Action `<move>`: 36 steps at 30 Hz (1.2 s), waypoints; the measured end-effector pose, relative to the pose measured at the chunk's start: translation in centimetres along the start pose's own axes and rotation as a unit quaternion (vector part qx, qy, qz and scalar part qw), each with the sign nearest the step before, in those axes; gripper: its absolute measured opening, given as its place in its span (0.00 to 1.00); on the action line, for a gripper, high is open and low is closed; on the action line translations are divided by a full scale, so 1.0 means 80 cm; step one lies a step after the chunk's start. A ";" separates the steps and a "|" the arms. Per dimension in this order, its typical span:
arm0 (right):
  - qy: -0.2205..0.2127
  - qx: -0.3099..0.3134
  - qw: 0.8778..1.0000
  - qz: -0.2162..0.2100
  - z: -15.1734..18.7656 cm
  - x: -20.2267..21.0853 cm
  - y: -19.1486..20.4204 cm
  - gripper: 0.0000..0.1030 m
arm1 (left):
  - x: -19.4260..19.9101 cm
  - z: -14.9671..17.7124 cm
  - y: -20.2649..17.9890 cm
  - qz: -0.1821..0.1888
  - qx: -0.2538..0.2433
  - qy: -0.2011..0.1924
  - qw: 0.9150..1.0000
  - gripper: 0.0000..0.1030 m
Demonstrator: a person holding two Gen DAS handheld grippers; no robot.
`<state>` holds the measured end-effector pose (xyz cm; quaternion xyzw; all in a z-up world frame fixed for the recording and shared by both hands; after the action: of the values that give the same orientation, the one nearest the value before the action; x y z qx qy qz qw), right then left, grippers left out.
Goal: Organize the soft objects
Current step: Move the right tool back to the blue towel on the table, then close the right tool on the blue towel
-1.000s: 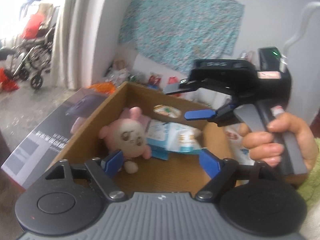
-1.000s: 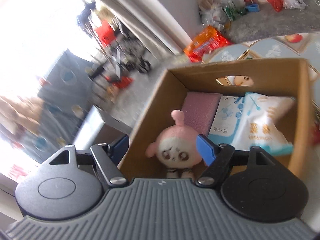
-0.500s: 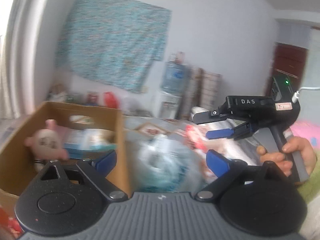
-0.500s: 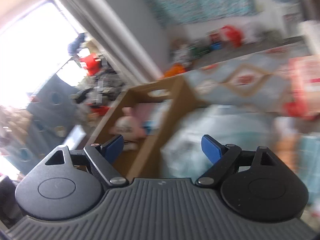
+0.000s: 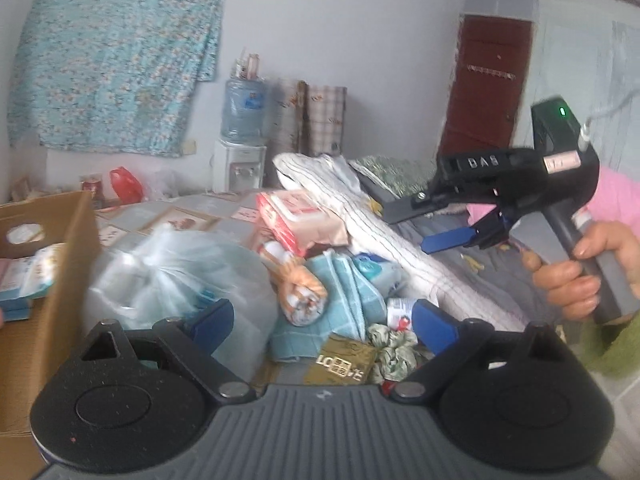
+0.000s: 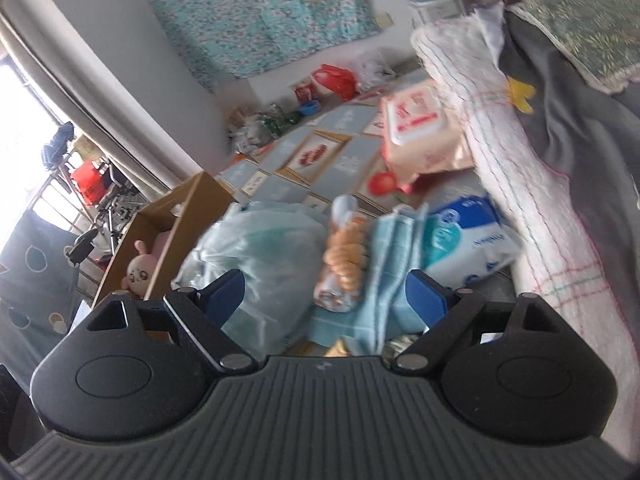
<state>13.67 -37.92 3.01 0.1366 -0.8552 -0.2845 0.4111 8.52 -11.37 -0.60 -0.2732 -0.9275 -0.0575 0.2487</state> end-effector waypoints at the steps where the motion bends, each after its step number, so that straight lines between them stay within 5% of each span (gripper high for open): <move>1: 0.003 -0.002 1.000 0.003 -0.001 -0.007 -0.006 0.85 | -0.012 0.004 -0.007 0.002 -0.002 0.003 1.000 0.93; 9: 0.027 -0.021 0.999 0.017 -0.012 -0.057 -0.028 0.82 | -0.067 0.030 -0.020 0.029 -0.002 0.032 0.999 0.81; 14: 0.040 -0.031 0.998 0.036 -0.022 -0.097 -0.037 0.74 | -0.096 0.047 -0.016 0.028 0.008 0.057 0.998 0.63; 19: 0.051 -0.022 0.996 0.072 -0.025 -0.128 -0.046 0.50 | -0.107 0.058 -0.016 0.045 0.011 0.069 0.997 0.60; 30: 0.025 -0.037 0.994 0.095 -0.048 -0.140 -0.058 0.49 | -0.125 0.064 -0.007 0.043 0.014 0.069 0.997 0.60; 36: 0.054 -0.025 0.993 0.098 -0.038 -0.154 -0.055 0.49 | -0.134 0.064 -0.003 0.046 0.018 0.072 0.996 0.60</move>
<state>23.74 -36.84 -5.77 0.0570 -0.8335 -0.2569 0.4858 13.97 -15.44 -10.32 -0.3064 -0.8943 -0.0491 0.3224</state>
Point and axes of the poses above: each gripper's, at about its wrist camera, not at the fingertips, and x roughly against the way its jaws point, y to its left, z to its underside, the point moved 6 cm from there along -x, roughly the way its jaws point, and after that the axes turned 8 degrees about -x, right-handed, at the moved point
